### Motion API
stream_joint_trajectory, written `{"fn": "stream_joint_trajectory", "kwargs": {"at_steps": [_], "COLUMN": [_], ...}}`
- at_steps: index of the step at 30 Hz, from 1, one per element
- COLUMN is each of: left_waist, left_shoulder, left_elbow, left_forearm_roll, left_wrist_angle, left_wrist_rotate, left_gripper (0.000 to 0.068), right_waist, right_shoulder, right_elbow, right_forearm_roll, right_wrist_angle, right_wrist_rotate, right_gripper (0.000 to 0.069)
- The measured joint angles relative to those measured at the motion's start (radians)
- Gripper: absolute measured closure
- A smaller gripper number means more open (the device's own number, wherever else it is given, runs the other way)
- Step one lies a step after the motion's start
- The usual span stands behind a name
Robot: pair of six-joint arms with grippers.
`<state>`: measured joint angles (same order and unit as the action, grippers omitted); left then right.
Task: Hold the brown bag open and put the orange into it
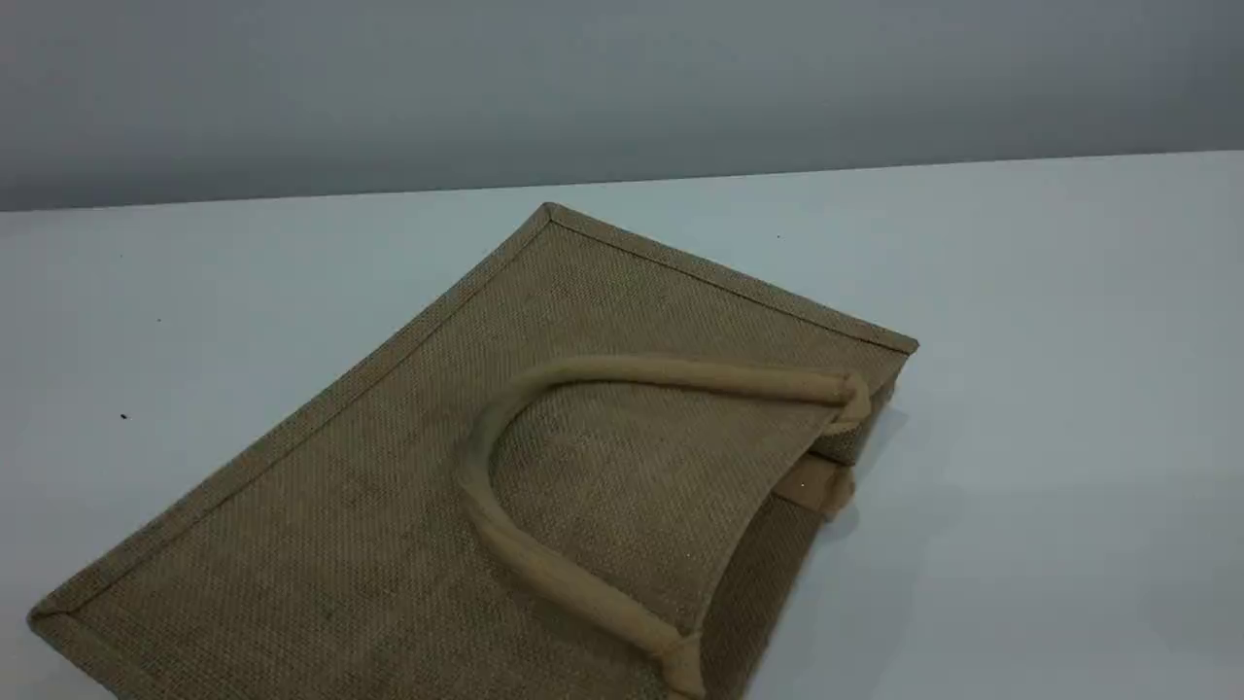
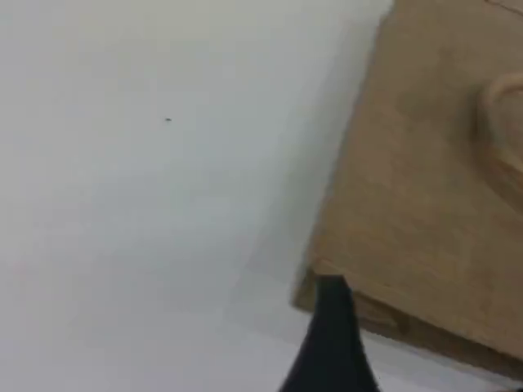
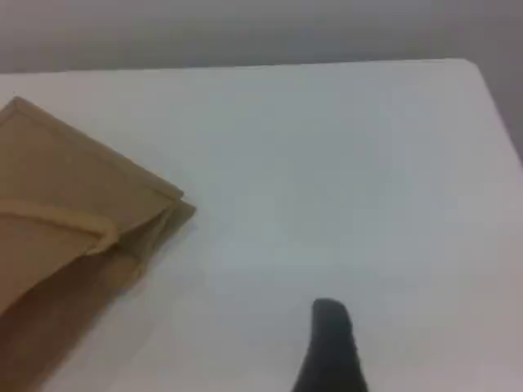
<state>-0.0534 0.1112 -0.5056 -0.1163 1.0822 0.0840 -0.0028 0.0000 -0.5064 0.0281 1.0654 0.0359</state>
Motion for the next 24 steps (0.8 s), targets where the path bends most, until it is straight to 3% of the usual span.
{"fn": "stream_joint_trajectory", "kwargs": {"at_steps": [8,24], "left_waist": [0.011,0.01], "left_shoulder": [-0.11,-0.111], "left_elbow": [0.0,0.0], "left_forearm_roll": [0.001,0.001], "left_wrist_angle": [0.003,0.003], "left_wrist_rotate": [0.0,0.0], "left_gripper": [0.0183,0.0183], "right_waist": [0.0,0.003], "right_shoulder": [0.0,0.0], "right_elbow": [0.0,0.0], "right_forearm_roll": [0.0,0.001], "right_wrist_angle": [0.0,0.0], "right_wrist_rotate": [-0.001,0.0], "right_gripper": [0.0234,0.0234]}}
